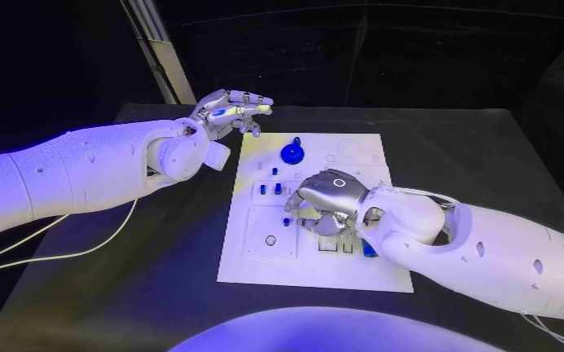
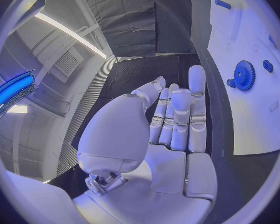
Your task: Assemble the parts on the task board
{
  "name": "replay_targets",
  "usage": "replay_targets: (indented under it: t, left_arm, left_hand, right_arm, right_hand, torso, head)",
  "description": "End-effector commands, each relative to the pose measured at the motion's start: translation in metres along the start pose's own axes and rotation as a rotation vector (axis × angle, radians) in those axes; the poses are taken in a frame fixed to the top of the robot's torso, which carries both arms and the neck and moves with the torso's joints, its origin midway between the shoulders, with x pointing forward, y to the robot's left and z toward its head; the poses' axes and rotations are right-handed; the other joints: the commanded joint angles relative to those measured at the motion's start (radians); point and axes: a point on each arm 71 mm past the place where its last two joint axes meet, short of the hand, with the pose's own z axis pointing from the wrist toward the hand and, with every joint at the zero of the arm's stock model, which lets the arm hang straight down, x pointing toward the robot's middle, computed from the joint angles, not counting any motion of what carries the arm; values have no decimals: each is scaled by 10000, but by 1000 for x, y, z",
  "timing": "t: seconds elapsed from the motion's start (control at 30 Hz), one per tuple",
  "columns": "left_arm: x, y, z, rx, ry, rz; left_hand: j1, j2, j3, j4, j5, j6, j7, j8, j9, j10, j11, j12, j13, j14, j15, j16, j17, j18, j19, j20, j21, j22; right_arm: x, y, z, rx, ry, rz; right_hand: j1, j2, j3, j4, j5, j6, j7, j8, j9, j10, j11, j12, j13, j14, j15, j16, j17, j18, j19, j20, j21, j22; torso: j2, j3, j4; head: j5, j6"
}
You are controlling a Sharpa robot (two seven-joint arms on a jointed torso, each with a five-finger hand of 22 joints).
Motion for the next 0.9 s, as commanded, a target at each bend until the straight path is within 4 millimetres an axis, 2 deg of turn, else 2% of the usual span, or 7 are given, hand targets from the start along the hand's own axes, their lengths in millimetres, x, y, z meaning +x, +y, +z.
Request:
replay_targets:
  t: [0.03, 0.27, 0.33, 0.43, 0.53, 0.63, 0.9]
  left_arm:
    - [-1, -1, 0, 63, 93, -87]
    - [-2, -1, -1, 64, 78, -89]
    - [-1, -1, -2, 65, 87, -93]
    - [0, -1, -1, 63, 112, -102]
    - [0, -1, -1, 55, 140, -111]
    - [1, -1, -1, 48, 156, -117]
    - [0, -1, -1, 29, 161, -120]
  left_hand:
    - [50, 16, 41, 1, 52, -43, 15, 63, -12, -28, 51, 53, -9, -58, -8, -31, -9, 134, -95, 6, -68, -9]
    - [50, 16, 41, 1, 52, -43, 15, 63, -12, -28, 51, 53, -9, -58, -8, -31, -9, 134, -95, 6, -68, -9]
    - [50, 16, 41, 1, 52, -43, 15, 63, -12, -28, 51, 53, -9, -58, -8, -31, -9, 134, -95, 6, -68, -9]
    - [50, 16, 41, 1, 52, -43, 15, 63, -12, -28, 51, 53, -9, -58, -8, -31, -9, 134, -95, 6, -68, -9]
    - [50, 16, 41, 1, 52, -43, 15, 63, -12, -28, 51, 53, -9, -58, -8, -31, -9, 134, -95, 6, -68, -9]
    - [52, 17, 50, -8, 52, -44, 14, 67, -11, -30, 51, 57, -10, -63, -7, -37, -25, 134, -94, 8, -76, -15]
    - [52, 17, 50, -8, 52, -44, 14, 67, -11, -30, 51, 57, -10, -63, -7, -37, -25, 134, -94, 8, -76, -15]
  right_arm:
    - [-13, -9, -10, 441, -624, 409]
    - [-38, -43, -33, 1813, -822, 157]
    - [-42, -51, -38, 2167, -812, 60]
    - [-45, -62, -43, 2562, -733, -53]
    - [-45, -69, -47, 2845, -529, -133]
    - [-43, -75, -49, 3034, -225, -185]
    - [-37, -79, -48, 3147, 562, -173]
  right_hand:
    - [-94, 23, -61, 14, 70, -16, -10, 35, 22, 94, -40, 101, 13, 13, -18, 58, 27, 51, 12, 5, 11, 27]
    - [-160, -138, -304, 93, -35, -197, -71, -15, -1, 5, -82, 149, -10, 9, -41, -18, -102, 59, 5, -21, -29, -31]
    - [-154, -209, -620, 179, -41, -437, -96, -10, -6, -229, -91, 128, -12, -33, -49, -135, -262, 74, -49, -30, -115, -145]
    - [33, -237, -1265, 312, -18, -791, -161, -17, -8, -860, 1, -3, -17, -196, 19, -421, -633, 149, -330, 18, -459, -653]
    - [429, -128, -2232, 632, 5, -1069, -273, 18, 12, -1181, 46, 158, 13, -229, 71, -472, -753, 169, -373, 78, -593, -807]
    - [668, -99, -2779, 910, 39, -1157, -342, -1, 13, -1252, 44, 348, 17, -201, 61, -444, -769, 170, -335, 76, -616, -830]
    - [1005, 81, -3195, 1263, 74, -963, -324, 48, 45, -1087, -32, 747, 30, -134, 1, -418, -804, 160, -234, 29, -606, -806]
  torso:
    - [-9, -16, 4]
    - [2, -7, -16]
    - [2, -2, -30]
    - [-1, -10, -10]
    - [-3, -16, 12]
    - [4, -16, 27]
    - [12, -17, 21]
  head:
    - [-82, 64]
    - [-239, 202]
    - [-267, 224]
    - [-324, 255]
    - [-361, 272]
    - [-394, 283]
    - [-398, 287]
